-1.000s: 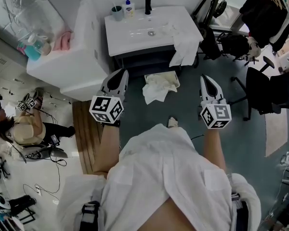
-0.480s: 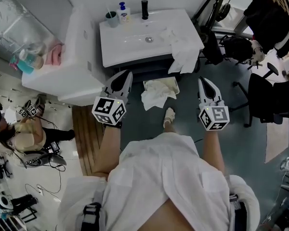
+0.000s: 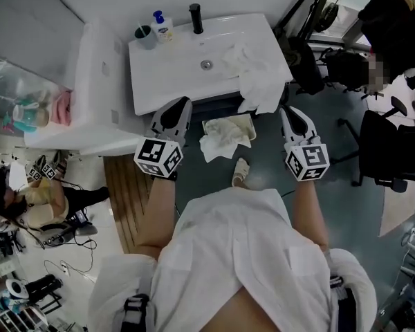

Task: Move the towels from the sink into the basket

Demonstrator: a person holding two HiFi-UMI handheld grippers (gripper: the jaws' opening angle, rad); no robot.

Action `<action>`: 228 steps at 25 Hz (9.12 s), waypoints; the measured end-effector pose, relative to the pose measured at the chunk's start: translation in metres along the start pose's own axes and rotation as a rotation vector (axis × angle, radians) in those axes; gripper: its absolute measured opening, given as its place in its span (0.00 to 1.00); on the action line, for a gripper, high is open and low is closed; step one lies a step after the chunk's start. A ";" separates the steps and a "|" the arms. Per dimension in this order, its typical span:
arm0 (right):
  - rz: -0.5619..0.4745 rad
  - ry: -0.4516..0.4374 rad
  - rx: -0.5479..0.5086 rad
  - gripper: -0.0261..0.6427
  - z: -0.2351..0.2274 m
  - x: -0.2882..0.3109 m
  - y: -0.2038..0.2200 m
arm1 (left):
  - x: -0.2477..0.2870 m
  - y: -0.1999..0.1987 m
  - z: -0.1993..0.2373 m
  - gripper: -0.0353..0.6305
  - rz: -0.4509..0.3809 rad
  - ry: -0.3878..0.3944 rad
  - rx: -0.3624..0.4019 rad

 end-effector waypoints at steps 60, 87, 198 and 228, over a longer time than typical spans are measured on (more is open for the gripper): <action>0.582 -0.340 -0.068 0.58 -0.063 0.252 0.212 | 0.240 0.107 0.038 0.09 0.235 -0.027 -0.091; 0.645 -0.300 0.033 0.21 -0.050 0.256 0.208 | 0.213 0.104 0.064 0.09 0.256 -0.032 -0.105; 0.141 -0.038 0.168 0.19 -0.016 -0.091 0.043 | 0.010 0.104 -0.127 0.09 0.115 0.007 -0.036; 0.270 -0.116 0.198 0.18 0.030 -0.034 0.084 | -0.016 0.100 -0.075 0.09 0.123 -0.067 -0.057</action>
Point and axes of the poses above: the fingertips, and each gripper's own axes: x forward along the fingers, z to its left, y out of its underside, the point moved 4 cm from there along -x, backward along the fingers, and after that the axes turned 14 degrees about -x, right-handed, at the moved point
